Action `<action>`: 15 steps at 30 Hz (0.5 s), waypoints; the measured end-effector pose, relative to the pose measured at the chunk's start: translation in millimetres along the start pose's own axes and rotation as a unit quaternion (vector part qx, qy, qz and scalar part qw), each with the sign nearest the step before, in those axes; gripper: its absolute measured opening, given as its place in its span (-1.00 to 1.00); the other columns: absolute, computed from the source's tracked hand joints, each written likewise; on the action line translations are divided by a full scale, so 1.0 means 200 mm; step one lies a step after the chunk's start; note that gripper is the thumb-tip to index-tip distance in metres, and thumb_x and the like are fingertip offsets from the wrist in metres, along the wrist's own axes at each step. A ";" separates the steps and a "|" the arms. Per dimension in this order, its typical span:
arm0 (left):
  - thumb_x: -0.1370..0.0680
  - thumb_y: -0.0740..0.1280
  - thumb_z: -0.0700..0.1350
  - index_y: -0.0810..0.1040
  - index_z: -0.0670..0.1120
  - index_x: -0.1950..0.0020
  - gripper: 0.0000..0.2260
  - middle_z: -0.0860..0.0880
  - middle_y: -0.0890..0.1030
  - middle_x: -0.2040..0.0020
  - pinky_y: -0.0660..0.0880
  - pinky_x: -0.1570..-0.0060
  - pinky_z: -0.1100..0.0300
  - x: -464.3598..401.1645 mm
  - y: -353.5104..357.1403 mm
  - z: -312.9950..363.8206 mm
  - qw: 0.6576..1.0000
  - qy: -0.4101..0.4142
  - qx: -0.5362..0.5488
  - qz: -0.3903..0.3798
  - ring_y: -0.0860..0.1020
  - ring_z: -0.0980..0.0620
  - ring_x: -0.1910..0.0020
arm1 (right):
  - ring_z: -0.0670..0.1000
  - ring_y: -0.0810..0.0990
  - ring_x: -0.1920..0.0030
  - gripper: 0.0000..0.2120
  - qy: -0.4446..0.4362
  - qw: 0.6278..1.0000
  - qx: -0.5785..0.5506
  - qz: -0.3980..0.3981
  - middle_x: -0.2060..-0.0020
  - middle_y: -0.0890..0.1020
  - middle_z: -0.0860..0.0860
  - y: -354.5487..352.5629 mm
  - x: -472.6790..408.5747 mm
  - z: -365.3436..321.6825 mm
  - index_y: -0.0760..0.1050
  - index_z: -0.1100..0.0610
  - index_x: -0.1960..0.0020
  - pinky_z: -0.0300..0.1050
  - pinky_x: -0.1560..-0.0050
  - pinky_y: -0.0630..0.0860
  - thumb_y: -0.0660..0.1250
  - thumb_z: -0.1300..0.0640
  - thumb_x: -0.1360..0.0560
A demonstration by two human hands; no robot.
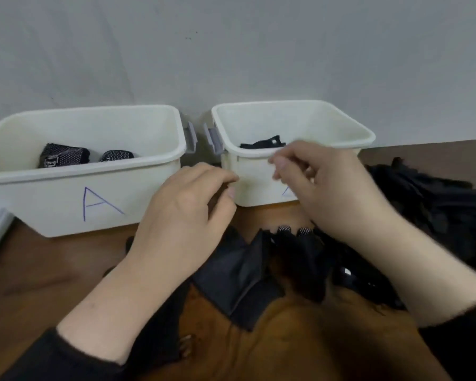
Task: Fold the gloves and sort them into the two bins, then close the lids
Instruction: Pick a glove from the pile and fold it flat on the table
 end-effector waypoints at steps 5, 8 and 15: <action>-0.64 0.17 0.09 0.56 0.10 -0.29 -0.71 0.20 0.57 -0.15 0.40 -0.15 0.26 0.33 0.10 0.07 0.989 -0.079 -0.035 -0.120 0.49 0.18 -0.14 | -0.19 0.58 0.07 -0.87 0.050 0.997 0.040 -0.036 0.13 0.64 -0.21 0.12 0.44 0.16 0.63 -0.07 -0.05 -0.27 0.04 0.54 0.30 0.00 -0.62; -0.61 0.08 0.27 0.44 0.12 -0.45 -0.52 0.18 0.50 -0.35 0.36 -0.30 0.20 0.49 0.18 0.16 0.979 -0.085 -0.070 -0.172 0.44 0.15 -0.31 | -0.18 0.55 -0.08 -0.84 0.014 0.996 0.082 -0.012 -0.03 0.59 -0.21 0.16 0.57 0.23 0.62 -0.01 -0.14 -0.23 -0.13 0.51 0.33 0.03 -0.61; -0.71 0.12 0.05 0.40 0.09 -0.51 -0.63 0.06 0.42 -0.49 0.16 -0.46 0.16 0.54 0.28 0.14 0.964 -0.031 -0.136 -0.227 0.33 0.06 -0.49 | -0.17 0.49 0.02 -0.82 0.045 0.996 0.069 0.038 0.00 0.53 -0.14 0.07 0.61 0.30 0.61 0.06 -0.10 -0.35 -0.07 0.46 0.46 0.04 -0.53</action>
Point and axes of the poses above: each hand's wrist, its own x-axis away from the middle knuckle, its own y-axis out of the palm, z = x × y, the point moved 4 cm from there along -x, towards the middle knuckle
